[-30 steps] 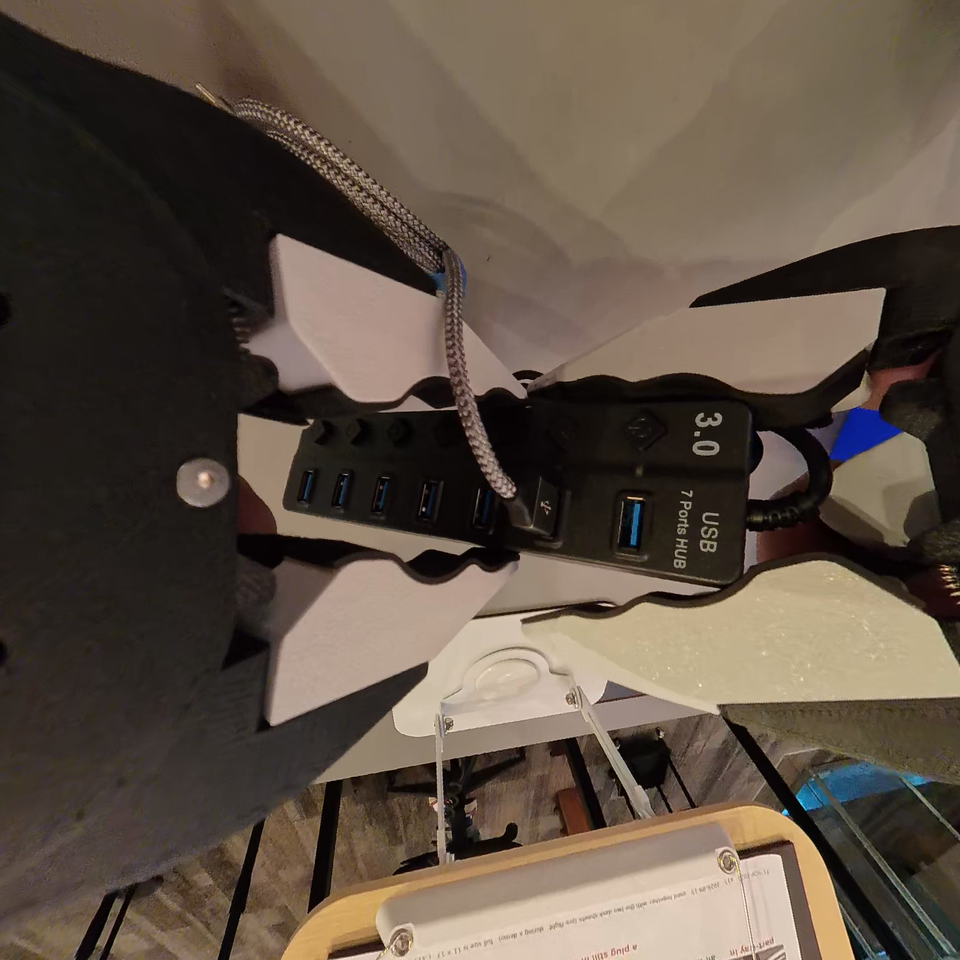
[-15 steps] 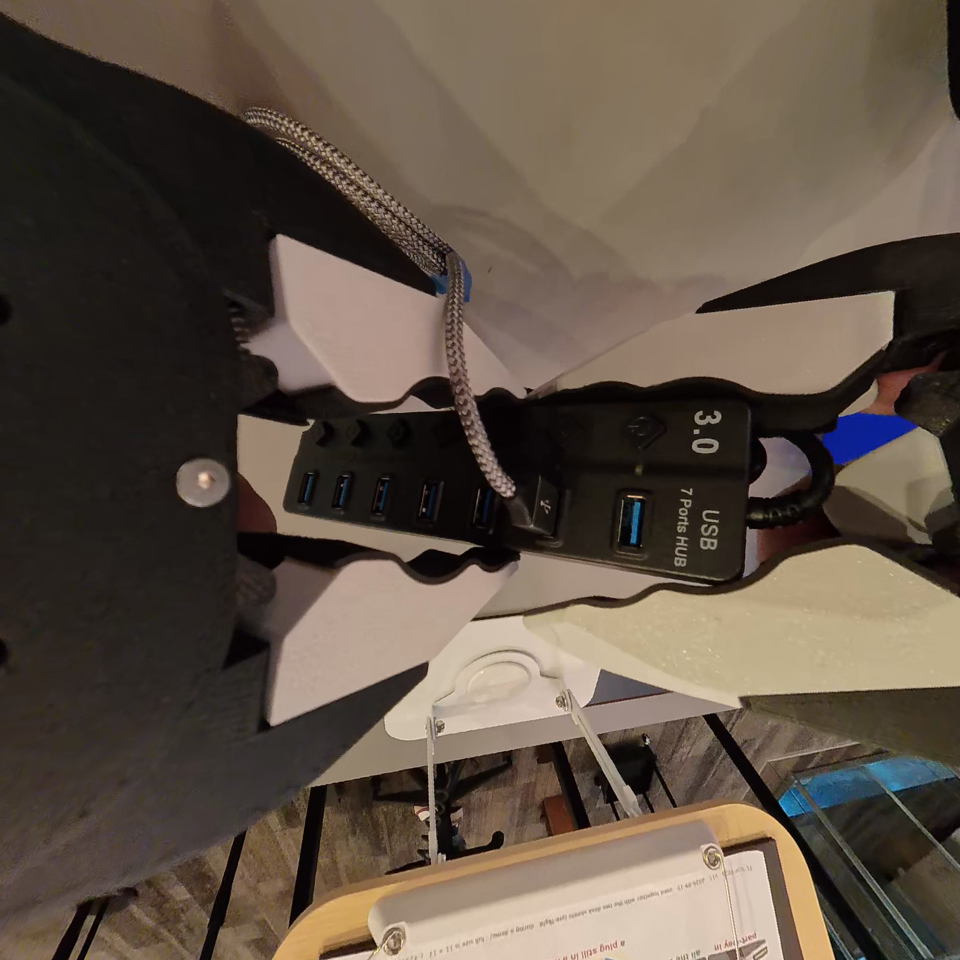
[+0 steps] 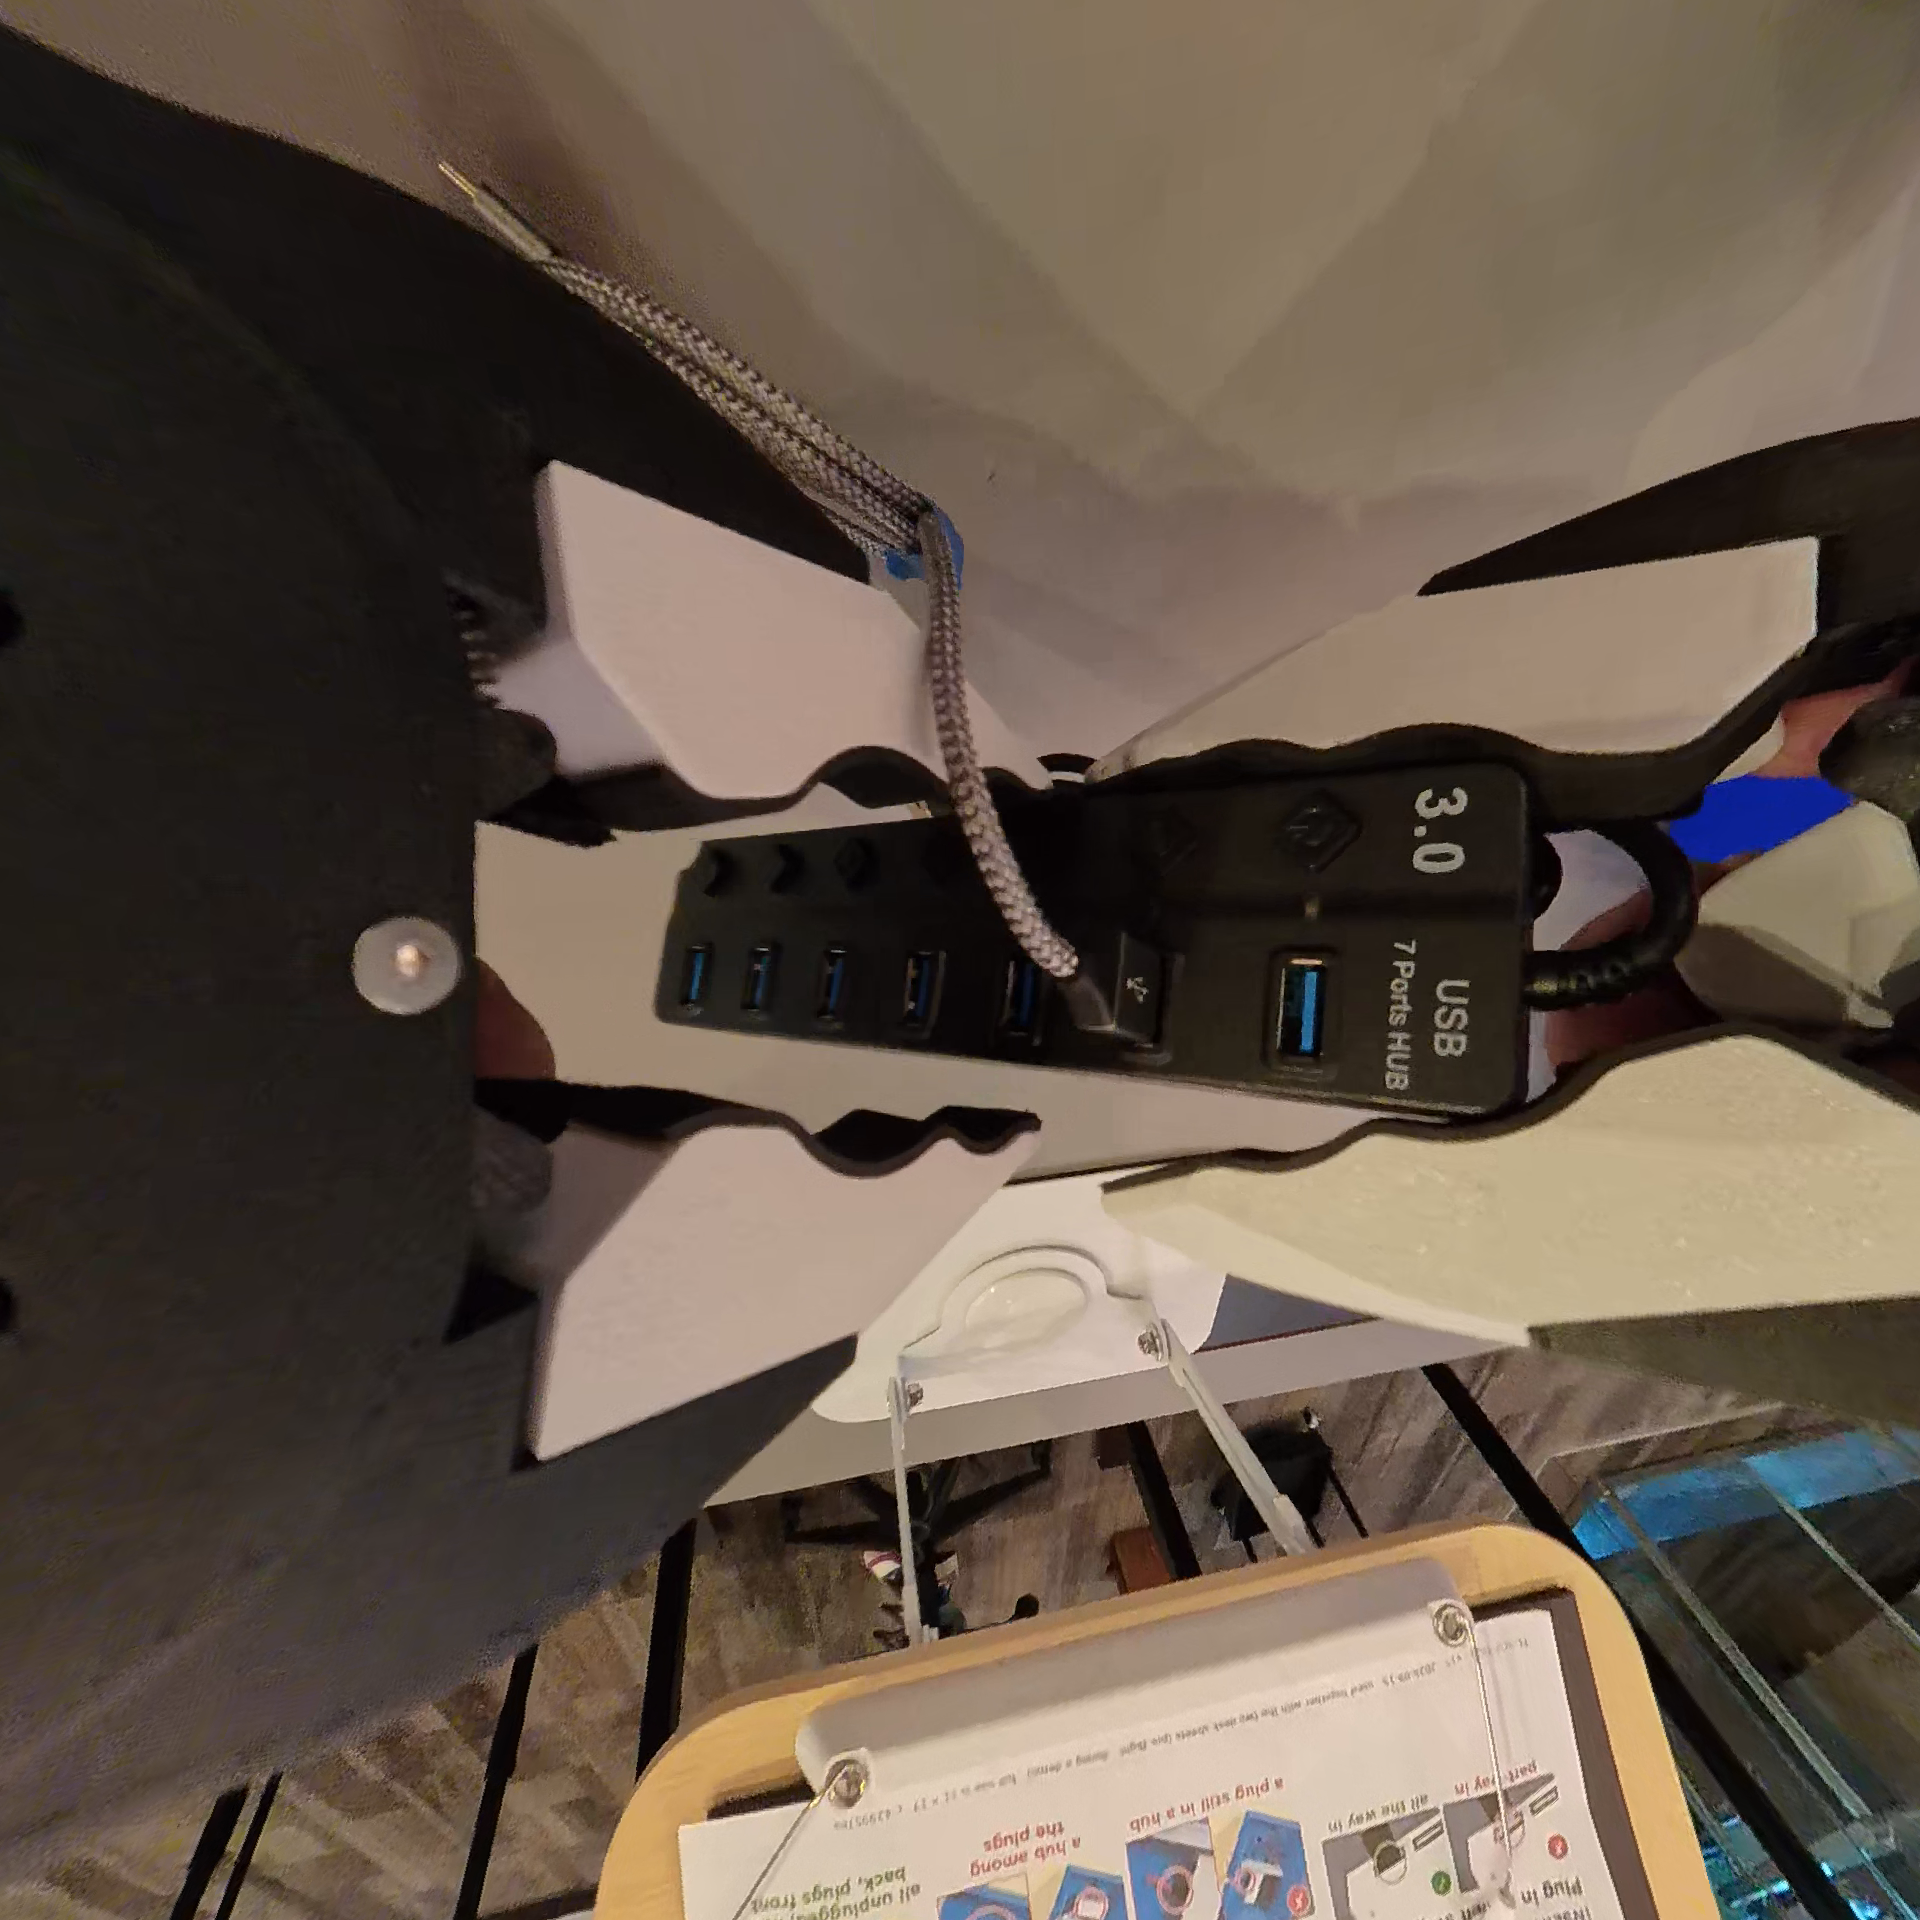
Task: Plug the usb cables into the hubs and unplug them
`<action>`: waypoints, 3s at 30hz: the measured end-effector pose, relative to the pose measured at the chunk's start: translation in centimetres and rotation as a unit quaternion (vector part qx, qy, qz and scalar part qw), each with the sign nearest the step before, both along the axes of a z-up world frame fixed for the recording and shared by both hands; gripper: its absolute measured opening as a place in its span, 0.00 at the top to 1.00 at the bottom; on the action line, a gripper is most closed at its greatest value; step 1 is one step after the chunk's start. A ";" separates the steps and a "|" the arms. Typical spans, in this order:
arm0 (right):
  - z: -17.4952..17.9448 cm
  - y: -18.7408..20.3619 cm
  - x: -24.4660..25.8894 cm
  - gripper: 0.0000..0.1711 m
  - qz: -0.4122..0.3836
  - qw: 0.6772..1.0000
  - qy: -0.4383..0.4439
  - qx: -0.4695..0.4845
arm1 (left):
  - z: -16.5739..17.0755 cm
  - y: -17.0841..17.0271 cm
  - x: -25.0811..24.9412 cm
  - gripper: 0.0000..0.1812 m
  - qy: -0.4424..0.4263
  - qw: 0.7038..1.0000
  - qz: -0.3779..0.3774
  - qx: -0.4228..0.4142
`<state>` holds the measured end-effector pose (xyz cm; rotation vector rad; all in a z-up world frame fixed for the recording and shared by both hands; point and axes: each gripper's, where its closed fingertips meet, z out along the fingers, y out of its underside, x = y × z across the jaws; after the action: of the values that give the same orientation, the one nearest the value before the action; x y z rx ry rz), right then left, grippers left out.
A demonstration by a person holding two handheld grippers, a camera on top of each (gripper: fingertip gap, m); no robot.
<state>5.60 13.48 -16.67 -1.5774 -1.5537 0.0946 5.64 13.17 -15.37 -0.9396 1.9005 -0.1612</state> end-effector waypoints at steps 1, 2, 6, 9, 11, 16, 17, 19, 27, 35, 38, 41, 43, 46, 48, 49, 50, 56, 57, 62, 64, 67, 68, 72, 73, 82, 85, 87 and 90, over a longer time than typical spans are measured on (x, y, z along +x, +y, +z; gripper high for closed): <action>0.2 0.1 0.2 0.68 -0.002 1.000 0.002 0.001 | 0.1 0.1 0.0 0.63 -0.003 1.000 0.001 -0.001; 0.3 0.2 0.4 0.67 -0.004 1.000 0.005 0.001 | 0.2 0.2 0.0 0.63 -0.005 1.000 0.002 -0.004; 0.8 0.6 0.9 0.67 -0.007 1.000 0.019 0.001 | 0.4 0.8 -0.3 0.63 -0.012 1.000 0.012 -0.013; 0.2 1.1 1.3 0.68 -0.014 1.000 0.013 0.003 | 0.3 1.1 -0.3 0.63 -0.016 0.999 0.019 -0.023; 0.3 1.4 1.6 0.69 -0.017 1.000 0.020 0.001 | 0.1 1.5 -0.4 0.63 -0.015 0.999 0.025 -0.026; 2.1 2.5 3.1 0.71 -0.033 0.997 0.073 0.005 | 0.0 2.5 -1.0 0.63 -0.017 0.998 0.044 -0.052; 2.8 2.5 3.3 0.73 -0.031 0.995 0.097 0.001 | 0.0 2.7 -1.1 0.63 -0.016 0.997 0.051 -0.059; 4.1 2.5 3.4 0.73 -0.020 0.990 0.140 0.001 | -0.1 3.1 -1.5 0.63 -0.011 0.996 0.060 -0.072; 4.6 0.2 -0.9 0.73 0.037 0.979 0.199 -0.008 | -1.2 2.7 -2.1 0.63 0.032 0.992 0.066 -0.105; 2.1 0.8 -2.2 0.82 0.025 0.984 0.178 -0.009 | -2.2 1.3 -2.3 0.63 0.081 0.988 0.053 -0.121; 1.3 0.8 -2.6 0.84 0.023 0.984 0.173 -0.019 | -2.5 1.1 -2.5 0.63 0.095 0.986 0.053 -0.127; 0.7 0.6 -3.2 0.88 0.026 0.985 0.170 -0.023 | -2.8 1.0 -2.6 0.63 0.105 0.985 0.056 -0.124; 0.5 0.6 -3.4 0.93 0.027 0.985 0.169 -0.022 | -3.0 1.0 -2.7 0.63 0.109 0.984 0.055 -0.127; 0.5 0.6 -3.5 0.94 0.026 0.984 0.173 -0.023 | -2.9 1.0 -2.7 0.63 0.107 0.985 0.054 -0.127; 0.5 0.6 -3.5 0.94 0.028 0.984 0.175 -0.021 | -2.9 1.0 -2.7 0.61 0.108 0.985 0.053 -0.125; 0.5 0.7 -3.5 0.94 0.028 0.983 0.179 -0.020 | -2.9 1.0 -2.7 0.61 0.108 0.985 0.053 -0.125; 0.5 0.7 -3.6 0.94 0.028 0.982 0.186 -0.022 | -2.9 1.0 -2.8 0.61 0.108 0.985 0.053 -0.125; 0.2 0.8 -3.6 0.87 0.030 0.981 0.190 -0.019 | -2.9 1.2 -2.9 0.63 0.105 0.985 0.055 -0.128; 0.5 0.9 -3.7 0.90 0.028 0.980 0.196 -0.009 | -2.9 1.2 -2.9 0.62 0.105 0.985 0.055 -0.128; 0.3 0.9 -3.9 0.93 0.027 0.979 0.201 -0.011 | -2.5 0.8 -2.7 0.63 0.095 0.985 0.045 -0.138; 0.2 1.0 -3.8 0.90 0.026 0.980 0.196 -0.011 | -2.5 0.8 -2.7 0.63 0.095 0.985 0.043 -0.134; 0.2 0.9 -3.8 0.93 0.030 0.979 0.200 -0.009 | -2.4 0.7 -2.6 0.63 0.092 0.986 0.042 -0.136; 0.2 0.9 -3.9 0.93 0.031 0.979 0.200 -0.006 | -2.4 0.7 -2.7 0.63 0.092 0.985 0.041 -0.138; 0.3 0.7 -3.9 0.93 0.037 0.979 0.201 0.007 | -2.3 0.7 -2.8 0.63 0.093 0.986 0.038 -0.134; 0.3 0.7 -4.0 0.94 0.038 0.979 0.200 0.007 | -2.3 0.6 -2.8 0.63 0.094 0.986 0.037 -0.133; -0.2 0.8 -3.8 0.94 0.021 0.988 0.153 0.022 | -3.3 1.5 -3.5 0.62 0.145 0.985 0.070 -0.055; -0.3 0.9 -3.8 0.94 0.013 0.990 0.135 0.024 | -3.6 1.8 -3.8 0.62 0.163 0.982 0.087 -0.036; -0.4 0.9 -3.8 0.94 0.008 0.992 0.122 0.028 | -3.9 2.2 -4.1 0.62 0.180 0.978 0.102 -0.016; -0.5 0.8 -3.9 0.94 0.008 0.992 0.119 0.030 | -3.9 1.7 -3.7 0.62 0.176 0.980 0.091 -0.025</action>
<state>1.74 14.33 -17.16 -1.4498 -1.3716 0.2340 1.89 14.86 -19.31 -1.2355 2.1236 0.0716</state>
